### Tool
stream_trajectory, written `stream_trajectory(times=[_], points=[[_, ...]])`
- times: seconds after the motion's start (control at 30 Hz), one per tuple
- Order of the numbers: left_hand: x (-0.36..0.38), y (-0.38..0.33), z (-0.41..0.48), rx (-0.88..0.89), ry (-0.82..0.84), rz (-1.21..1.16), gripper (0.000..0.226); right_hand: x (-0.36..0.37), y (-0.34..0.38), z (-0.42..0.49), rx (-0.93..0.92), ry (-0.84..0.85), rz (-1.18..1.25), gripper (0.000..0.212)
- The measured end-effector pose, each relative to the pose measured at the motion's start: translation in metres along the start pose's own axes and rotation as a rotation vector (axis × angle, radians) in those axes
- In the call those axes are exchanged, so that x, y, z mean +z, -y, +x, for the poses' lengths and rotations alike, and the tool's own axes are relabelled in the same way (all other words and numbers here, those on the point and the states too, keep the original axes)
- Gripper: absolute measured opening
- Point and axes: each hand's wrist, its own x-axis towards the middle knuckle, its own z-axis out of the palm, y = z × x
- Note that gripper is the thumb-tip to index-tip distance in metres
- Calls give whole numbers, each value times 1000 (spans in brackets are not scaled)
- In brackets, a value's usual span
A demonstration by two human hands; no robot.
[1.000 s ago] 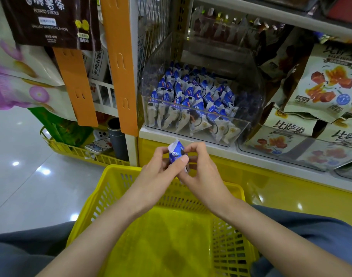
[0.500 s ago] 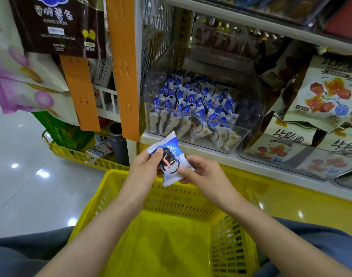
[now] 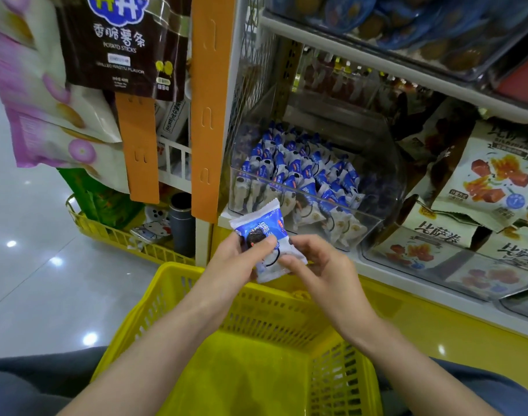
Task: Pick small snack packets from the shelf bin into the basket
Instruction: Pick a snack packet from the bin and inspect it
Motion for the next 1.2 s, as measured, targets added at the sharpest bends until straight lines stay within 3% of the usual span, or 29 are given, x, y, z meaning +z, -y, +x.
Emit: stream_trajectory(times=[0.07,0.2,0.37,0.47,0.57,0.67,0.73,0.8,0.87,0.93,1.03,1.2], points=[[-2,-2,1,4,-30,21,21,-15,8,8,-75,-20,-105,21],[-6,-6,4,-6,-38,-1,16,-58,9,59,-96,-214,-394,21],[-4,-9,8,30,-11,-6,16,-83,-9,122,273,-87,-565,16],[-1,-11,9,50,16,5,17,-82,-15,132,312,55,-653,10],[-1,-10,10,61,31,9,17,-78,-16,135,352,123,-684,17],[-1,-9,9,70,46,24,15,-77,-11,136,333,96,-742,17],[-1,-9,10,66,48,23,11,-79,-4,135,300,-9,-778,12],[-1,-9,9,57,46,41,11,-81,9,129,219,-214,-728,11],[-1,-10,9,87,38,71,19,-81,24,119,9,-405,-623,12],[0,-12,7,139,19,64,29,-79,42,106,-189,-472,-481,7],[1,-18,3,214,-15,8,25,-67,58,87,-261,-409,-326,4],[1,-20,-2,308,-31,-5,15,-38,54,58,-12,-140,-124,12]])
